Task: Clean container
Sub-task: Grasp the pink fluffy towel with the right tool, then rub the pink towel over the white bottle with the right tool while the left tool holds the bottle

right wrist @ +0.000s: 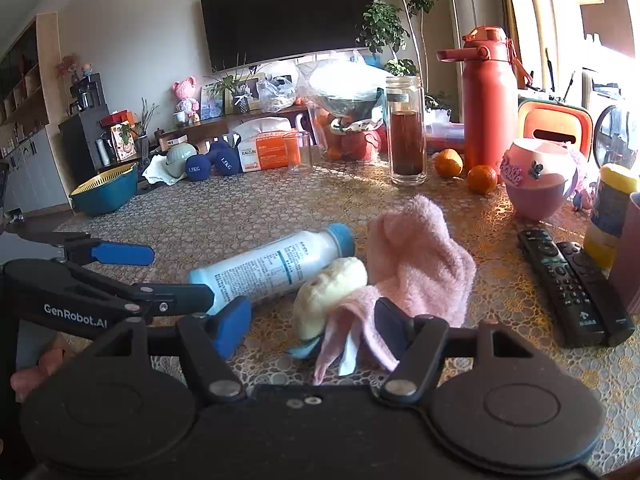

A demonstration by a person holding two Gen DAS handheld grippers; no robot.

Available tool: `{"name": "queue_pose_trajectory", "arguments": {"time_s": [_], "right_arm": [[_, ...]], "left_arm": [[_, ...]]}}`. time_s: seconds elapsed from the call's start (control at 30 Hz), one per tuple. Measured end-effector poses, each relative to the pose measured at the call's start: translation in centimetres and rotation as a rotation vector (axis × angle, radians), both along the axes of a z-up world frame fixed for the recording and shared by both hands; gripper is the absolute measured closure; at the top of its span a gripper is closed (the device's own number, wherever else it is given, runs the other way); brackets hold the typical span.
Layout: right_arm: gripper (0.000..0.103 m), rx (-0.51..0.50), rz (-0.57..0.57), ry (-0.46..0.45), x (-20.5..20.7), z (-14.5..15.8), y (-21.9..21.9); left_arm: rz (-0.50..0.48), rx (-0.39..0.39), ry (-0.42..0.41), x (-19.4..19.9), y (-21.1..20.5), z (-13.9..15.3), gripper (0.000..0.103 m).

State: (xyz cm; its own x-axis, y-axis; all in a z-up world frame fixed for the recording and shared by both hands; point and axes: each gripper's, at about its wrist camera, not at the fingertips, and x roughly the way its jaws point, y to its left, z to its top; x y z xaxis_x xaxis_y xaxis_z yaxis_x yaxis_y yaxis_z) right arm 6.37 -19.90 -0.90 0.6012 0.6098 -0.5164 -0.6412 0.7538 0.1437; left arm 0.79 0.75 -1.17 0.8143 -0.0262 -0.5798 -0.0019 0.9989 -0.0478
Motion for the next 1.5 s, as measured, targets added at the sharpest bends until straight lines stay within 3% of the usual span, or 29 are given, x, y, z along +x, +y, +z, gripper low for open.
{"name": "queue_pose_trajectory", "arguments": {"time_s": [0.27,0.53,0.97,1.27,1.4,1.5], "right_arm": [[0.035,-0.064,-0.098,-0.034,5.0,0.8,-1.4],[0.035,-0.113,-0.069,0.024,9.5,-0.5,0.8],[0.034,-0.283,-0.051,0.036,14.3,-3.2,4.1],[0.032,-0.275,-0.043,0.079,14.9,-4.0,4.7],[0.036,-0.271,-0.046,0.072,14.9,-4.1,4.5],[0.061,-0.273,-0.042,0.069,14.7,-3.8,4.4]], "left_arm": [[0.012,0.008,0.021,0.9,0.4,-0.6,0.0],[0.015,0.008,0.059,1.7,0.5,-1.4,0.0],[0.021,-0.006,0.1,2.9,1.2,-2.4,0.0],[0.015,-0.048,0.128,3.6,1.5,-3.2,0.001],[0.02,-0.052,0.135,3.7,1.7,-3.2,0.001],[0.023,-0.052,0.126,3.6,1.8,-3.1,0.001]]}}
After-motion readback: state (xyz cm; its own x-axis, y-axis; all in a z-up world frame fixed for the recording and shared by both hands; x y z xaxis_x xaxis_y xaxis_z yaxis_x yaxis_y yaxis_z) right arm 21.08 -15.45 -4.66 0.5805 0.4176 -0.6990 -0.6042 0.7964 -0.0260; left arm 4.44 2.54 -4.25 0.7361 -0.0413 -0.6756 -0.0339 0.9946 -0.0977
